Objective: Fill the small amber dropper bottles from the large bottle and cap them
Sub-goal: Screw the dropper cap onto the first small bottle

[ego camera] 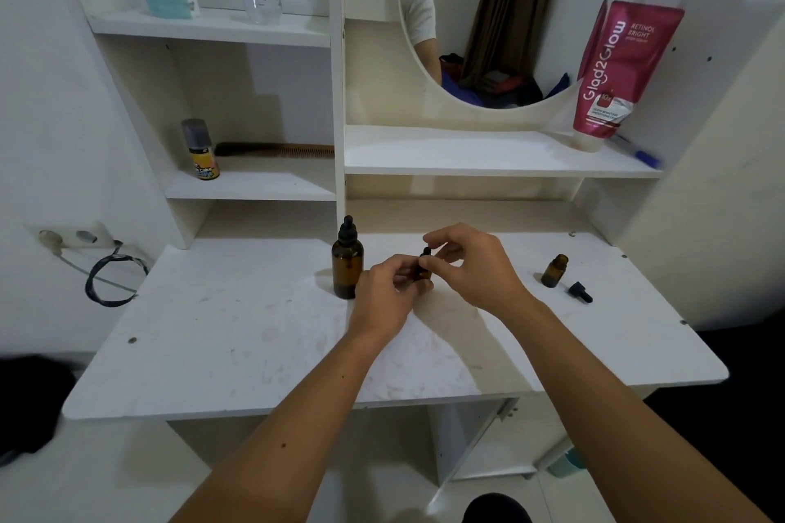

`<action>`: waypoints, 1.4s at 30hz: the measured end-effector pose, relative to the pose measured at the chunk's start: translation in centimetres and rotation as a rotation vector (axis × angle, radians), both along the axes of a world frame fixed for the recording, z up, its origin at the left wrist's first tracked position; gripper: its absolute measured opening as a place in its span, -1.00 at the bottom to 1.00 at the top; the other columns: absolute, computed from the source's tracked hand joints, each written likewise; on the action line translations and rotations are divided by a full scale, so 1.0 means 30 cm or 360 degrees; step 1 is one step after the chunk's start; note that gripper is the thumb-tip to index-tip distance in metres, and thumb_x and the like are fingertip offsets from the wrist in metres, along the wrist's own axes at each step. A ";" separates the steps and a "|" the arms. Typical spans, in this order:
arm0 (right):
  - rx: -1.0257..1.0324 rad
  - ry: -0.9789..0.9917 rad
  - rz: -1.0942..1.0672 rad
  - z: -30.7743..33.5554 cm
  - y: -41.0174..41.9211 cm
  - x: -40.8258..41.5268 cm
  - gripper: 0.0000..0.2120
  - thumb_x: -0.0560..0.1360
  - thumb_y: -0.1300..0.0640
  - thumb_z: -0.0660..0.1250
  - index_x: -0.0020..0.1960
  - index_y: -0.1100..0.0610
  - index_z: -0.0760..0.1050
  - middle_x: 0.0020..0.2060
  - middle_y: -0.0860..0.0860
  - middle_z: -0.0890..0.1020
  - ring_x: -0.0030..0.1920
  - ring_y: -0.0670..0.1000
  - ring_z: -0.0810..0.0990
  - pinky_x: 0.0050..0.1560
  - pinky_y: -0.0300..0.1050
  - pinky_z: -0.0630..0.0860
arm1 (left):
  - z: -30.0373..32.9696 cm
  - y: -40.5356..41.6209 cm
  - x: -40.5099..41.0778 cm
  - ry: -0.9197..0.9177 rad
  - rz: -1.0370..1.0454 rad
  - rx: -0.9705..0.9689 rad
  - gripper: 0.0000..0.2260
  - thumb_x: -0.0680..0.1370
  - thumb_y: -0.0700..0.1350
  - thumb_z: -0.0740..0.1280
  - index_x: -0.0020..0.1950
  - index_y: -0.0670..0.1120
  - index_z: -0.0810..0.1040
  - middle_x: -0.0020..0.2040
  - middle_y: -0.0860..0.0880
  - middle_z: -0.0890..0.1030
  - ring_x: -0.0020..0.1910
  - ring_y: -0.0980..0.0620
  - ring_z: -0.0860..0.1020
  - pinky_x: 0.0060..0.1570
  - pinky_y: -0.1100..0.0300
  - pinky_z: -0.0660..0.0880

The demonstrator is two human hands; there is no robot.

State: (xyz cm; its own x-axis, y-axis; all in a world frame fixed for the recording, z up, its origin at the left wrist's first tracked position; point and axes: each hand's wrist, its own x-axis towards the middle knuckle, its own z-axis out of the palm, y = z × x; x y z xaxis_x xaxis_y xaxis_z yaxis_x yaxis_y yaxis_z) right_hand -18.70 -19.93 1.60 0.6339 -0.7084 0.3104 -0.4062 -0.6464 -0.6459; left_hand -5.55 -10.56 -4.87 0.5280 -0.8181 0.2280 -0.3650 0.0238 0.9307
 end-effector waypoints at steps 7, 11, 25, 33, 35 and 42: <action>0.0082 -0.0058 -0.0132 -0.027 0.006 -0.004 -0.81 0.45 0.02 0.61 0.00 0.02 0.69 -0.23 -0.12 0.70 -0.19 -0.17 0.67 -0.10 -0.35 0.59 | -0.003 -0.001 0.004 -0.0025 0.0006 0.0004 -0.73 0.52 -0.19 0.54 0.21 -0.05 0.68 -0.01 0.13 0.73 -0.01 0.24 0.67 0.14 0.20 0.63; 0.0096 -0.0081 -0.0046 -0.033 0.003 -0.003 -0.80 0.50 0.13 0.55 0.12 0.02 0.70 -0.11 -0.18 0.73 -0.11 -0.19 0.70 0.06 -0.26 0.63 | -0.006 -0.004 0.005 -0.0040 0.0007 0.0012 -0.71 0.53 -0.17 0.53 0.24 -0.04 0.67 0.03 0.12 0.73 0.03 0.18 0.68 0.18 0.17 0.63; 0.0114 -0.0045 -0.0197 -0.038 0.006 0.016 -0.72 0.41 -0.10 0.62 -0.01 0.03 0.66 -0.20 -0.13 0.69 -0.18 -0.16 0.66 -0.12 -0.31 0.58 | -0.014 -0.002 0.006 -0.0064 0.0007 0.0020 -0.75 0.55 -0.20 0.50 0.21 -0.02 0.67 0.03 0.13 0.72 0.05 0.19 0.67 0.18 0.13 0.63; 0.0090 -0.0024 -0.0101 -0.036 0.013 0.024 -0.83 0.50 0.08 0.57 0.05 0.08 0.69 -0.16 -0.10 0.71 -0.13 -0.14 0.69 -0.04 -0.27 0.60 | -0.009 -0.001 0.006 -0.0095 0.0022 0.0025 -0.74 0.55 -0.25 0.47 0.21 -0.03 0.66 0.02 0.09 0.72 0.03 0.16 0.67 0.17 0.15 0.63; 0.0014 -0.0015 -0.0091 -0.040 0.014 0.028 -0.79 0.50 0.05 0.56 0.08 0.09 0.68 -0.11 -0.08 0.70 -0.12 -0.10 0.68 -0.05 -0.29 0.59 | -0.011 -0.002 0.007 -0.0084 0.0028 0.0024 -0.75 0.56 -0.26 0.46 0.19 -0.02 0.67 0.01 0.11 0.72 0.03 0.17 0.67 0.16 0.15 0.63; 0.0031 0.0063 0.0012 -0.036 -0.010 0.015 -0.84 0.57 0.18 0.47 0.14 0.05 0.70 0.00 -0.07 0.73 -0.03 -0.11 0.69 0.05 -0.37 0.55 | -0.011 -0.011 0.006 -0.0072 0.0043 0.0036 -0.73 0.53 -0.17 0.53 0.22 -0.05 0.67 0.01 0.08 0.73 0.01 0.17 0.69 0.17 0.14 0.64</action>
State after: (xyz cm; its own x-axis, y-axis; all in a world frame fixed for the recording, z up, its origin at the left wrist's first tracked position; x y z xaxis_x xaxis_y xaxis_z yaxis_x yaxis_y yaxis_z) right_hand -18.25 -20.23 0.52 0.6508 -0.7092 0.2710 -0.4269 -0.6370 -0.6418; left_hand -5.36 -10.89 -5.19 0.5395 -0.8090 0.2334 -0.4066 -0.0077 0.9136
